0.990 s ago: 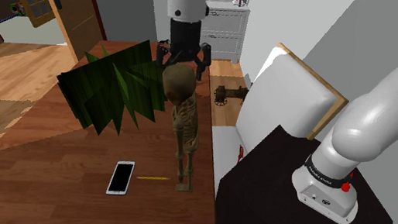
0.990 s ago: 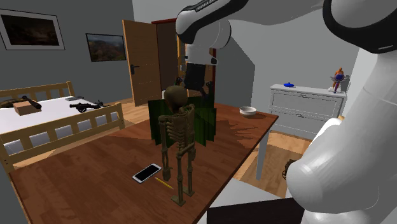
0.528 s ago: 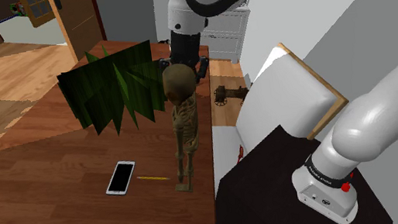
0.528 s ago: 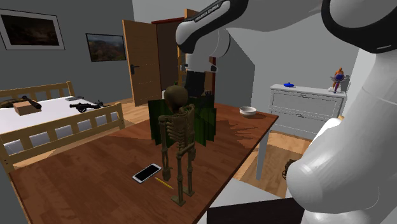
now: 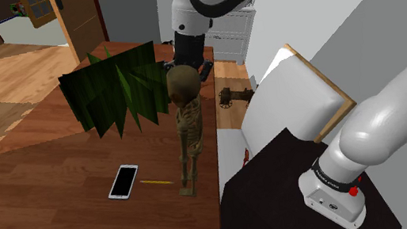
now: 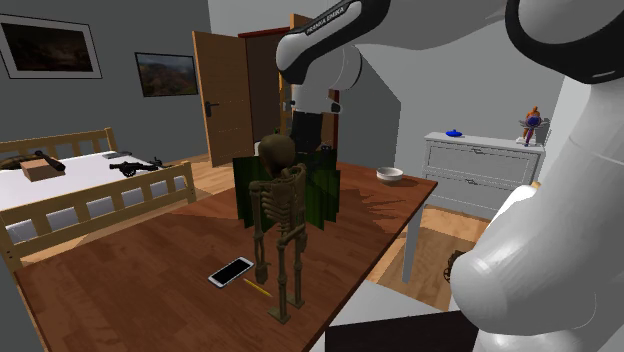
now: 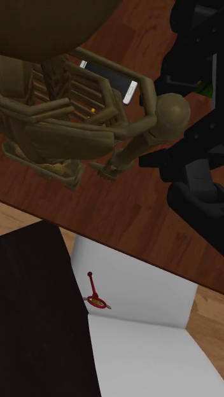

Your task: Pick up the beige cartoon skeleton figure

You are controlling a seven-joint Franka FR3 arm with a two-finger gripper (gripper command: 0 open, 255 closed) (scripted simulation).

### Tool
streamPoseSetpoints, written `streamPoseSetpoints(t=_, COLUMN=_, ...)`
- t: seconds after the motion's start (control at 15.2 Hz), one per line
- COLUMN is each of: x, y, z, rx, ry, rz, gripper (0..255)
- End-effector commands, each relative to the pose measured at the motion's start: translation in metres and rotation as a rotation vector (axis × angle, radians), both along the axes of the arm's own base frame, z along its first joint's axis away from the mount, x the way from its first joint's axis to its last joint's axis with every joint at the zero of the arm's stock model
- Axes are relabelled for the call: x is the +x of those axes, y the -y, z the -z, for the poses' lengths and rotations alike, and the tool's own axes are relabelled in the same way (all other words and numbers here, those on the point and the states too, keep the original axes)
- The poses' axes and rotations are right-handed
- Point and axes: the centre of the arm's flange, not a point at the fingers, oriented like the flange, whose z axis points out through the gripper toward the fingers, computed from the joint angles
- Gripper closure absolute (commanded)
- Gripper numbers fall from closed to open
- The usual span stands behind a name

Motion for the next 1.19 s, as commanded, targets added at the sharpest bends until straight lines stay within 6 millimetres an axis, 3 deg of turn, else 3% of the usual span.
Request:
streamPoseSetpoints(t=0.0, x=0.000, y=0.000, z=0.001, rx=0.000, ry=-0.002, rz=0.000, gripper=255)
streamPoseSetpoints(t=0.99, x=0.000, y=0.000, z=-0.079, rx=0.000, ry=-0.002, rz=0.000, gripper=255)
streamPoseSetpoints(t=1.12, x=0.000, y=0.000, z=-0.079, rx=0.000, ry=-0.002, rz=0.000, gripper=255)
